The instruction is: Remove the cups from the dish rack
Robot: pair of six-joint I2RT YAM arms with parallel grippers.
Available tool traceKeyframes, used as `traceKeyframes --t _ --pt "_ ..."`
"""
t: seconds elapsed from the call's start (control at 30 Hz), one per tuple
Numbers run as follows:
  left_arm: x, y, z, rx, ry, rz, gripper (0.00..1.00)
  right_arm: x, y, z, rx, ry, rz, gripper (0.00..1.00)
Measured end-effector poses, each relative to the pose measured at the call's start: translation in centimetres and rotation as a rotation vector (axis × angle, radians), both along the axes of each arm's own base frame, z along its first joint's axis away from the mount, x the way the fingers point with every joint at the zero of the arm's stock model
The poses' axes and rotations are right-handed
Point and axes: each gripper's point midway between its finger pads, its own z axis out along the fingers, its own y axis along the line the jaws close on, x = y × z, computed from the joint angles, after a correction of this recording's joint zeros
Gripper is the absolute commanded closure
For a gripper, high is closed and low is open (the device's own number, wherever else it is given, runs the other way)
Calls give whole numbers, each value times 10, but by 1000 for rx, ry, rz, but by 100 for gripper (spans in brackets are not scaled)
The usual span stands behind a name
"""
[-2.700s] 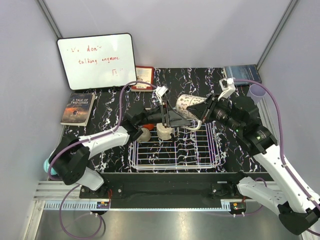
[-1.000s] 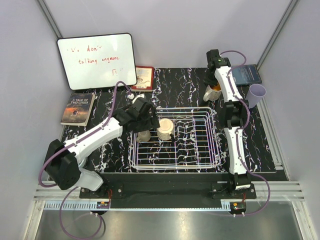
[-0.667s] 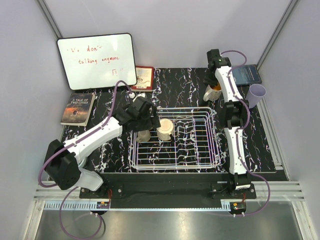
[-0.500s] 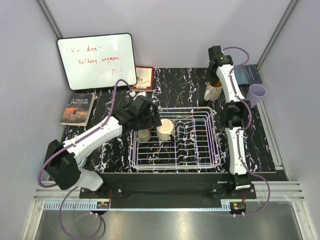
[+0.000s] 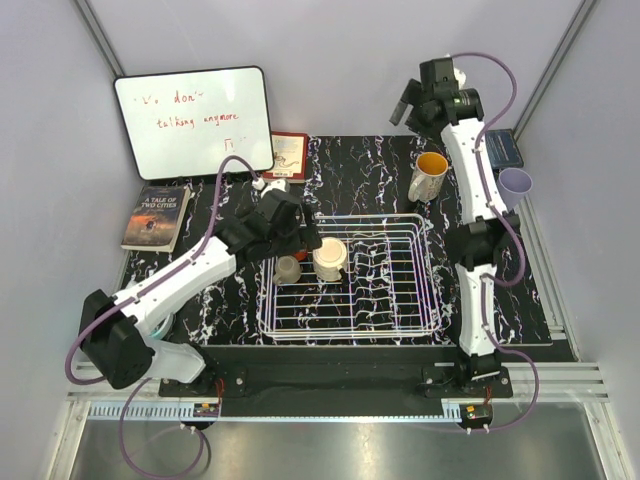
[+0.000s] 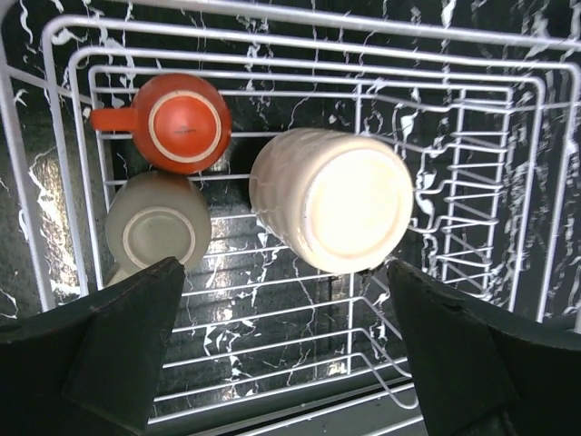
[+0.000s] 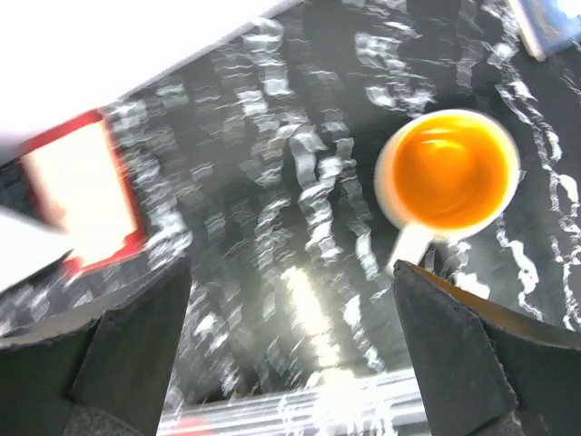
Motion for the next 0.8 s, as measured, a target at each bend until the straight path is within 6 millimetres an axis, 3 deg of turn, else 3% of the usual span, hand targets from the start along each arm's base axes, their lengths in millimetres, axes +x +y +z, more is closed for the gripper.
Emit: traceKeyframes --t 0.07,0.13,0.2,0.27,0.3,0.4,0.5,0.63,0.8 --pt "3 3 5 -11 -16 13 3 -17 25 32 -1 -53 55 0" --pt "8 6 6 -9 -29 33 7 -55 57 72 -21 -118 129 0" --pt "10 8 4 0 -31 50 14 -111 97 111 -26 -201 232 3" --pt "11 7 1 1 -23 60 16 -161 122 128 3 -262 319 9" --pt "10 6 -1 5 -17 61 16 -183 125 131 27 -294 345 11" --pt "1 -2 -10 52 8 60 18 -230 91 110 91 -334 299 13" --pt "-17 -24 -15 74 7 32 23 -253 61 84 98 -317 241 11" --pt "-42 -49 -15 67 2 12 32 -256 59 77 92 -319 241 9" --pt "-50 -64 -20 53 2 73 39 -256 56 62 51 -294 252 8"
